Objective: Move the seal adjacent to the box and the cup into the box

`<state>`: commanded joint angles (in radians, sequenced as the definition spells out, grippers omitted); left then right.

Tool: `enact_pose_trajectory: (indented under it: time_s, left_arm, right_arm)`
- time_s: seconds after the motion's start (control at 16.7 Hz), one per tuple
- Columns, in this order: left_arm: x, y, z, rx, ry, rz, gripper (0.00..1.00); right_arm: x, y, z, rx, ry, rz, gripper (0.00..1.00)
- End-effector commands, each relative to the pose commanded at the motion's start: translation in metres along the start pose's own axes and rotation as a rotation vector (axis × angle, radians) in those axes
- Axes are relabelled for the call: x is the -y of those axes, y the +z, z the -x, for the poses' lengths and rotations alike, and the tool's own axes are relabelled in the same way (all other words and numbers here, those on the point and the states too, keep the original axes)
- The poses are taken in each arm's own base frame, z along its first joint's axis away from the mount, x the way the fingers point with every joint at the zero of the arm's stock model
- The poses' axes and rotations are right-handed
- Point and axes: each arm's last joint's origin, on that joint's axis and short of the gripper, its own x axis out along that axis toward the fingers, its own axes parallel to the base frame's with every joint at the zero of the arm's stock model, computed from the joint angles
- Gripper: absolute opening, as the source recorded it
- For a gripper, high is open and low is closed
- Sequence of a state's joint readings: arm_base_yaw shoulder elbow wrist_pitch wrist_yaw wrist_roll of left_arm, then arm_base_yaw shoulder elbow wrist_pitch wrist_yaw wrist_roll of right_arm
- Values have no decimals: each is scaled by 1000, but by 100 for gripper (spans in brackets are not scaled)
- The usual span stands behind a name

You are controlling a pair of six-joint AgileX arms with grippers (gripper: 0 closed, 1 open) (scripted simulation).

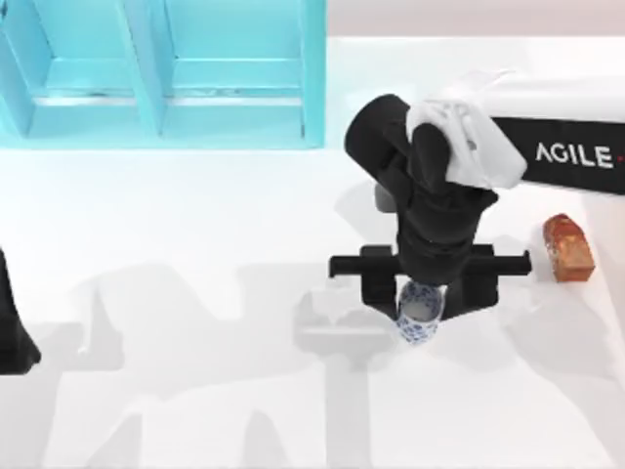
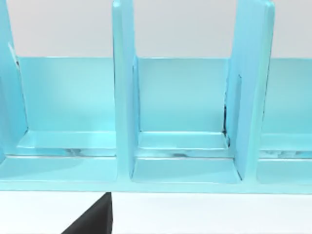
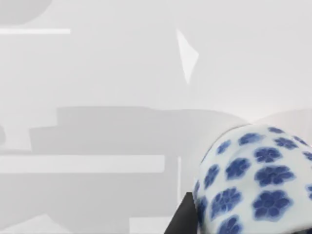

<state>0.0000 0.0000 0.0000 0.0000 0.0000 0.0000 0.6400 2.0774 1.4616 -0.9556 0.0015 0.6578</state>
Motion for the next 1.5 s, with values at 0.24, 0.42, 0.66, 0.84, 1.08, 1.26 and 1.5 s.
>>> enact_pose_trajectory:
  time_s: [0.24,0.42,0.66,0.84,1.08,1.26,1.5]
  left_arm:
    - [0,0,0,0,0,0,100]
    - [0,0,0,0,0,0,100]
    - [0,0,0,0,0,0,100]
    - [0,0,0,0,0,0,100]
    - [0,0,0,0,0,0,100]
    - [0,0,0,0,0,0,100]
    - [0,0,0,0,0,0,100]
  right_arm:
    - [14,4,14,1,1,-7,0]
    - [48,8,50,4,3,-9,0]
    - [94,2,94,1,1,-4,0]
    - [101,0,101,2,1,-3,0]
    - [103,1,99,-2,-2,-1,0]
    - [136,7,101,-3,-1,-4,0]
    - [221,7,102,-3,0,-6,0]
